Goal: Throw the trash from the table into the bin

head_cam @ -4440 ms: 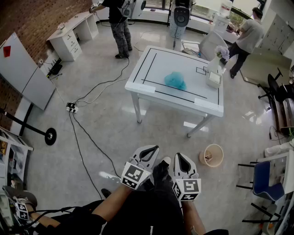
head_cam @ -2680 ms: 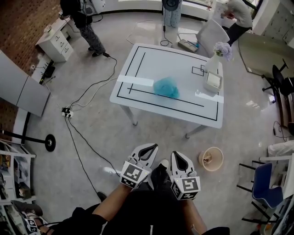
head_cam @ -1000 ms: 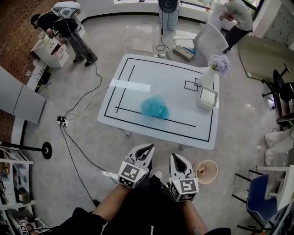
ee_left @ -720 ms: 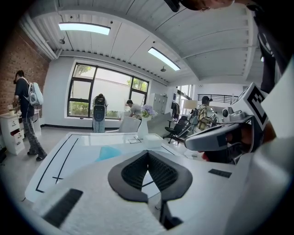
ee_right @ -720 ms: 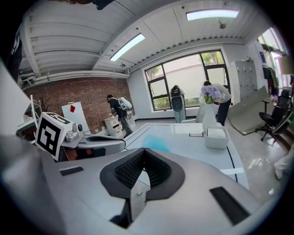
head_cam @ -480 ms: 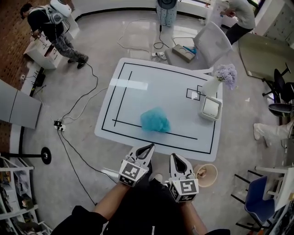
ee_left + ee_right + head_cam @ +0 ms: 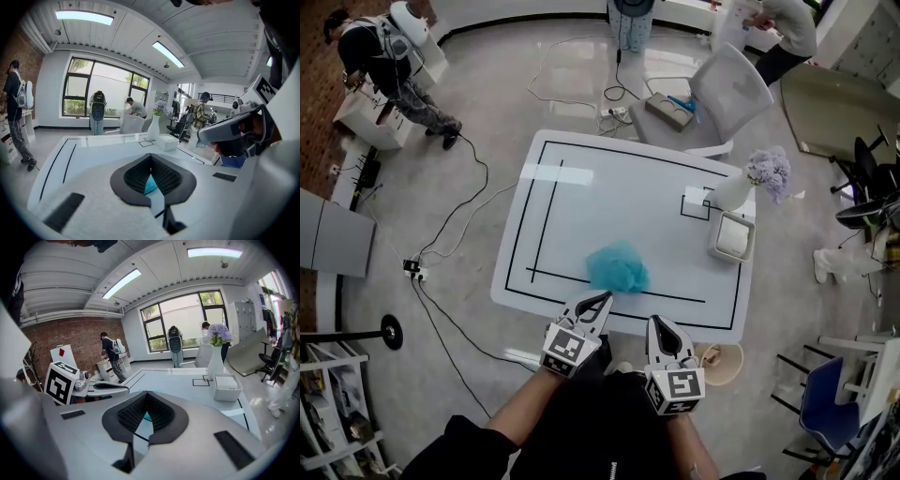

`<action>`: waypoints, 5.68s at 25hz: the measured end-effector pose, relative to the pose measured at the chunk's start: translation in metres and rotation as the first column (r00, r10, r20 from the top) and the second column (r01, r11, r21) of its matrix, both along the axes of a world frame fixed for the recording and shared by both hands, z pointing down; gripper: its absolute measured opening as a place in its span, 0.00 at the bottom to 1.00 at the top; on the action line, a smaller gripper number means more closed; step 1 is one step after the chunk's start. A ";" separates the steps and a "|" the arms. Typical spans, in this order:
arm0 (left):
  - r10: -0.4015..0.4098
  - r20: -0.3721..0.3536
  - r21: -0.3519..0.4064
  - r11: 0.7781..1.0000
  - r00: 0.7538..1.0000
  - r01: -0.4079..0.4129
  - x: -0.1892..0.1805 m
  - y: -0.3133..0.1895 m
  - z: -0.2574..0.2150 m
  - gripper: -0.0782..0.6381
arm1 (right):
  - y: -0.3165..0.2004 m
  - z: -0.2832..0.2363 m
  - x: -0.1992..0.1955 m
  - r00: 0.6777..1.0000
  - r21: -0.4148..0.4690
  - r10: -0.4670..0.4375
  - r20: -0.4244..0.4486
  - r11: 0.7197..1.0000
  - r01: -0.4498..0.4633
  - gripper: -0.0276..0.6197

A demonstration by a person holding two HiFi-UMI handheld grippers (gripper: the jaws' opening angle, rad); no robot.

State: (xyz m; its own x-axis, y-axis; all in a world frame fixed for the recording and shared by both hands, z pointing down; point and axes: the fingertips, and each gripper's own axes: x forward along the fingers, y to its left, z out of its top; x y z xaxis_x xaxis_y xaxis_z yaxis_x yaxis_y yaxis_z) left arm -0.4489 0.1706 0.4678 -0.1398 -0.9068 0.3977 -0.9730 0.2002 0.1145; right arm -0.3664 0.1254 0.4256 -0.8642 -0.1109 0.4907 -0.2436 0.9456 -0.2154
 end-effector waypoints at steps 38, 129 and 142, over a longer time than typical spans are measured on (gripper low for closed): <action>0.047 0.012 -0.181 0.983 0.999 -0.044 -0.036 -0.039 0.071 0.59 | -0.028 0.026 -0.007 0.999 -0.040 0.001 -0.049 0.999 -0.003 0.06; 0.742 0.069 -0.108 0.670 0.667 -0.734 0.536 -0.245 0.024 0.13 | -0.123 0.036 0.555 0.651 -0.065 0.759 0.015 0.650 -0.757 0.06; 0.859 0.058 -0.112 0.512 0.509 -0.852 0.633 -0.265 0.077 0.13 | -0.154 0.091 0.632 0.493 -0.070 0.870 -0.006 0.492 -0.868 0.06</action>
